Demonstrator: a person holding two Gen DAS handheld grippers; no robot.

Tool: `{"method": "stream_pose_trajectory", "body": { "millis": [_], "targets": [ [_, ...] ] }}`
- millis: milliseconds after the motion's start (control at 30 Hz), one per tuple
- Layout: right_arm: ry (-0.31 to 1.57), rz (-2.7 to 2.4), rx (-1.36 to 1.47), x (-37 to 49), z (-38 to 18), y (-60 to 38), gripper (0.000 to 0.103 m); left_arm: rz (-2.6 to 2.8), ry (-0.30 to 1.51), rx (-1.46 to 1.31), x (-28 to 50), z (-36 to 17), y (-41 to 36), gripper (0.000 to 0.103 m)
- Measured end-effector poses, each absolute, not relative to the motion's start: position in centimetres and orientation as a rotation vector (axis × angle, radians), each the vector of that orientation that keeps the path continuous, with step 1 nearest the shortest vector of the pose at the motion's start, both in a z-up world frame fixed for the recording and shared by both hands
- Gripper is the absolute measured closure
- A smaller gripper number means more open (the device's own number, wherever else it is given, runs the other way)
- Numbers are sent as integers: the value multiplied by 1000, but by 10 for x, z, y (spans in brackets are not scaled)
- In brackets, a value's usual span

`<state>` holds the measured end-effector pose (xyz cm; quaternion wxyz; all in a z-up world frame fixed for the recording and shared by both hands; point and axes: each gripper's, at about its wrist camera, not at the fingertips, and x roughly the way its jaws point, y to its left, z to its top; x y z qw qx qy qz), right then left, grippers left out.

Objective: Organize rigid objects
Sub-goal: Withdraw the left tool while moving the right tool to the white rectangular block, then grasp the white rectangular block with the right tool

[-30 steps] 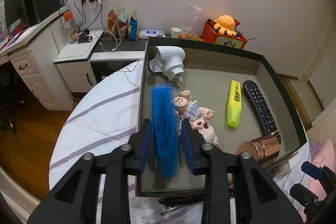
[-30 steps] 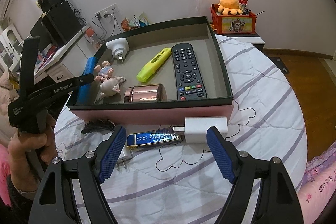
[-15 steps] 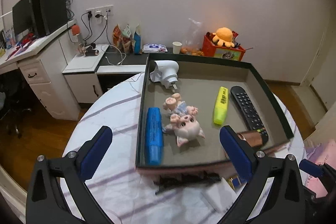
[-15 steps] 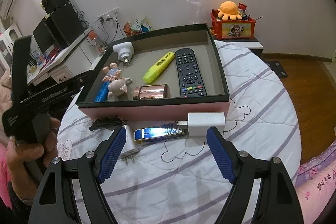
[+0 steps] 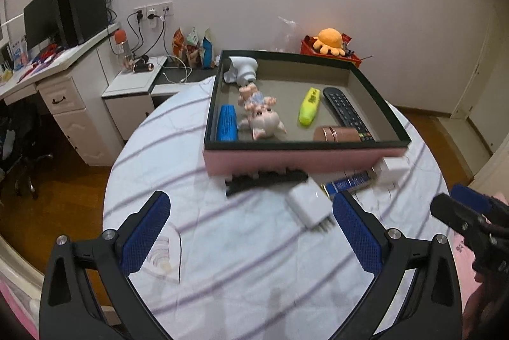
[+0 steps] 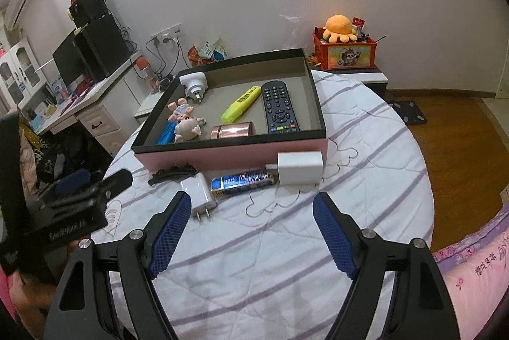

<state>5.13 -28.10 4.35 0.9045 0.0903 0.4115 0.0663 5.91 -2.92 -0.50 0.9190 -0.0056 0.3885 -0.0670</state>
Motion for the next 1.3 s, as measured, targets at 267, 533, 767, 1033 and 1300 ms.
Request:
{"method": "stream_pose_trajectory", "body": {
  "millis": [267,533,767,1033,1300],
  "targets": [
    [844,133,192,38,43,-282,23,-149,799,-44,31,-2,-28,0],
    [853,87,191,50,28,-289,23,-151,813,-44,36,-6,-31,0],
    [891,27,189,90,1,-301,23,-140,836,-44,53,-17,-31,0],
    [941,-5,142,124,-20,-299,23,-145,866,-42,80,-30,-36,0],
    [981,-4,127,146,-41,-300,23,-160,897,-36,98,-43,-41,0]
  ]
}}
